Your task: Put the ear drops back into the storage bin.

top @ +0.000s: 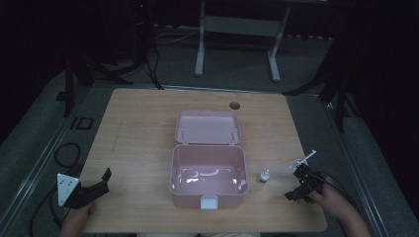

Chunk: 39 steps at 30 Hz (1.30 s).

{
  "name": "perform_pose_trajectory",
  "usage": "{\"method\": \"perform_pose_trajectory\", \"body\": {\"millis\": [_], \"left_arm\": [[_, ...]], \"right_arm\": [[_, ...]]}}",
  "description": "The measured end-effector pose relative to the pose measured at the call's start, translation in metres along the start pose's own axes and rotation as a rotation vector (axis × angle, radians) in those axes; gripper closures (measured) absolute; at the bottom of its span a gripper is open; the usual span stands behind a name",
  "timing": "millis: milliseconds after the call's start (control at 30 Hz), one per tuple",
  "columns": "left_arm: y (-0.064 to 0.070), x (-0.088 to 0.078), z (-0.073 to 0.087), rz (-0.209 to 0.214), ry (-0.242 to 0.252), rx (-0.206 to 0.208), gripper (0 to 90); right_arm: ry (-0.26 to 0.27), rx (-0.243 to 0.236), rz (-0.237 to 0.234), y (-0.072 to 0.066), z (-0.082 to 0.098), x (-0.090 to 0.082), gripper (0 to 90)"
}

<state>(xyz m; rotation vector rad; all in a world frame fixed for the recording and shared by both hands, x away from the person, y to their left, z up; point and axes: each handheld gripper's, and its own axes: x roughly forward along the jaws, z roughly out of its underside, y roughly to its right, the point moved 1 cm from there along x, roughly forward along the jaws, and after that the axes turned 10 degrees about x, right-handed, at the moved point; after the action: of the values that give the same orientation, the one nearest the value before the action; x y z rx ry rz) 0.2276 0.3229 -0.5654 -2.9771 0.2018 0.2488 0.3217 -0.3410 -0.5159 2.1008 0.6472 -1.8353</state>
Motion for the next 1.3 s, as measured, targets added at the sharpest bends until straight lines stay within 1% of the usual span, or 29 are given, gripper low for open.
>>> {"method": "perform_pose_trajectory", "body": {"millis": [100,133,200,233,267,300,367,433,533,600,667,767,867,933,967,1000,1133,1200,1267,1300], "left_arm": [[0.0,0.0,0.0,0.0,0.0,0.0,0.9],[0.0,0.0,0.0,0.0,0.0,0.0,1.0],[0.0,0.0,0.0,0.0,0.0,0.0,1.0],[0.0,0.0,0.0,0.0,0.0,0.0,0.9],[0.0,0.0,0.0,0.0,0.0,0.0,1.0],[0.0,0.0,0.0,0.0,0.0,0.0,1.0],[0.0,0.0,0.0,0.0,0.0,0.001,1.0],[0.0,0.0,0.0,0.001,0.0,0.0,0.9],[0.0,0.0,0.0,0.001,0.0,0.0,0.9],[0.0,0.0,0.0,0.001,0.0,0.0,1.0],[0.0,0.0,0.0,0.001,0.0,0.001,1.0],[0.0,0.0,0.0,0.001,0.0,-0.001,1.0],[0.0,0.0,0.0,0.001,0.0,0.001,0.9],[0.0,0.0,0.0,0.001,0.001,0.001,0.9],[0.0,0.0,0.0,0.001,0.001,0.001,0.9],[0.0,0.0,0.0,0.001,0.0,0.001,0.9],[0.0,0.0,0.0,0.002,0.001,0.001,0.9],[0.0,0.0,0.0,0.002,0.0,0.001,1.0],[0.0,0.0,0.0,0.002,0.0,0.0,1.0],[0.0,0.0,0.0,0.003,0.0,-0.001,1.0]], "right_arm": [[-0.063,-0.017,0.0,-0.002,-0.002,-0.002,13.1],[-0.096,-0.021,-0.003,-0.003,-0.002,-0.003,13.1],[-0.144,-0.045,0.005,-0.006,-0.003,-0.004,13.1],[-0.164,-0.045,0.002,-0.007,-0.004,-0.004,13.1],[-0.183,-0.056,-0.001,-0.008,-0.005,-0.004,13.1],[-0.207,-0.061,0.004,-0.009,-0.005,-0.005,13.1],[-0.235,-0.069,0.002,-0.011,-0.007,-0.005,13.2],[-0.233,-0.092,0.006,-0.013,-0.009,-0.007,13.2],[-0.225,-0.104,0.014,-0.014,-0.013,-0.01,13.2],[-0.221,-0.112,0.004,-0.014,-0.015,-0.011,13.2],[-0.215,-0.125,0.013,-0.013,-0.017,-0.013,13.2],[-0.221,-0.133,0.01,-0.012,-0.021,-0.014,13.2],[-0.238,-0.149,0.008,-0.014,-0.024,-0.013,13.1],[-0.239,-0.152,-0.016,-0.015,-0.027,-0.013,12.6],[-0.24,-0.162,-0.017,-0.016,-0.028,-0.013,12.5],[-0.235,-0.178,-0.006,-0.017,-0.029,-0.013,12.3],[-0.233,-0.217,-0.012,-0.023,-0.035,-0.013,12.1],[-0.226,-0.254,-0.014,-0.026,-0.04,-0.014,12.2],[-0.22,-0.268,-0.021,-0.03,-0.044,-0.014,13.4],[-0.217,-0.273,-0.016,-0.031,-0.046,-0.015,13.8]]}}
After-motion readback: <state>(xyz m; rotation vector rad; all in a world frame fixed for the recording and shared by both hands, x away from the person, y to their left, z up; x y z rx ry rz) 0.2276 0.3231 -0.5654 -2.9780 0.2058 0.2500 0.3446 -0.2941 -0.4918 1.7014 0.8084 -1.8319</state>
